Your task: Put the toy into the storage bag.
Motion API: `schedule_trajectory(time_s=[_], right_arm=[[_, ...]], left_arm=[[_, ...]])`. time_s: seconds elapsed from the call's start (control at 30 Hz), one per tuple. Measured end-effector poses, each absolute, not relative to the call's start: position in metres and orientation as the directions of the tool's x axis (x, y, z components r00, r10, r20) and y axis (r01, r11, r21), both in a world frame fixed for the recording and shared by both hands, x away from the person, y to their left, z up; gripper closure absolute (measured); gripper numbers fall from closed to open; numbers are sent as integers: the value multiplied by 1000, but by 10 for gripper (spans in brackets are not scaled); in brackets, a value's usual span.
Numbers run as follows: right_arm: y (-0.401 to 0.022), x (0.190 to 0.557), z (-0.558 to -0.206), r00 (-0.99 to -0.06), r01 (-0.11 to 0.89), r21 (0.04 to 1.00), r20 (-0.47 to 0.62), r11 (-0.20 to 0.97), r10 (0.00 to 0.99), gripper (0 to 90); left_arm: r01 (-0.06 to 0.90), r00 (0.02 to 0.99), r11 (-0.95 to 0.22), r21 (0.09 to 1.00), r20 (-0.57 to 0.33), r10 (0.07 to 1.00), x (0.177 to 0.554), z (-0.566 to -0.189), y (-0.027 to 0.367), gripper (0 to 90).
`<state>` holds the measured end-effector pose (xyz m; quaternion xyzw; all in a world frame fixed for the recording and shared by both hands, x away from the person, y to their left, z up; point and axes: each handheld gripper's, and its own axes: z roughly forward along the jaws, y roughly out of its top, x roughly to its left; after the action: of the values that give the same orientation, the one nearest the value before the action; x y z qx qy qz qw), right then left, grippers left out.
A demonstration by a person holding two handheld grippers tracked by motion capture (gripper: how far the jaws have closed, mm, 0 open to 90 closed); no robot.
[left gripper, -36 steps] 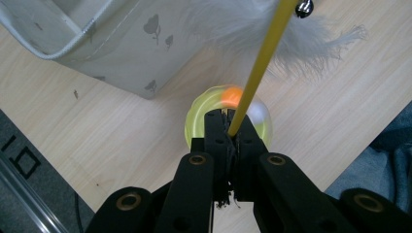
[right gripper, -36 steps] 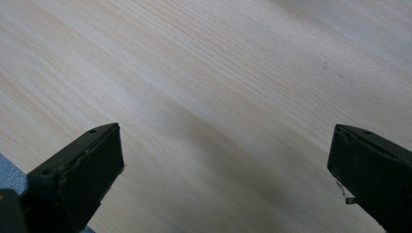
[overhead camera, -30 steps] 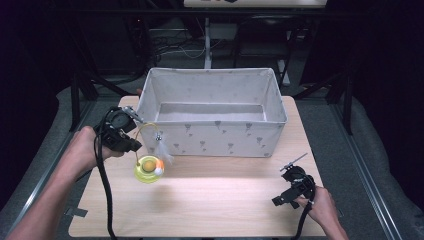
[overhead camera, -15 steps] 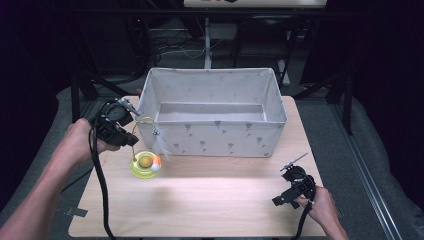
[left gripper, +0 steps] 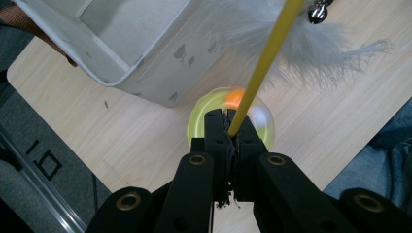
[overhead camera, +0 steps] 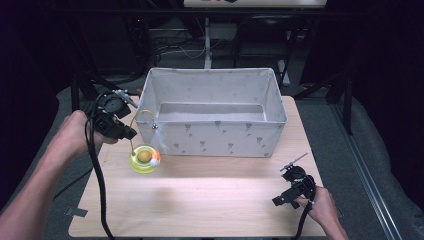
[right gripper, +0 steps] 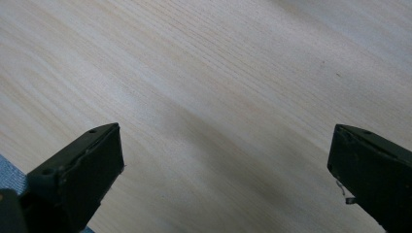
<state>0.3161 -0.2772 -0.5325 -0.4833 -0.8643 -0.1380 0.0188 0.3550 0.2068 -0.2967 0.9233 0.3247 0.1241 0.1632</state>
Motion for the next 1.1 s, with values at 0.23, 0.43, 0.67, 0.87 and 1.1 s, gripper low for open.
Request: schedule_trajectory(time_s=[0.23,0.43,0.67,0.87,1.1], right_arm=[[-277,316,-533,-528,843,222,166,490,833,0],[-276,317,-535,-521,847,227,181,480,834,0],[-276,316,-533,-519,848,230,181,477,835,0],[-280,316,-533,-505,855,239,180,461,844,0],[-279,317,-533,-528,843,221,165,491,833,0]], left_arm=[[552,761,-739,386,128,636,357,-288,206,884],[544,770,-750,377,132,625,362,-277,205,883],[531,776,-755,386,137,616,366,-259,205,884],[528,779,-753,393,129,613,367,-252,207,884],[525,786,-760,383,125,605,370,-252,204,884]])
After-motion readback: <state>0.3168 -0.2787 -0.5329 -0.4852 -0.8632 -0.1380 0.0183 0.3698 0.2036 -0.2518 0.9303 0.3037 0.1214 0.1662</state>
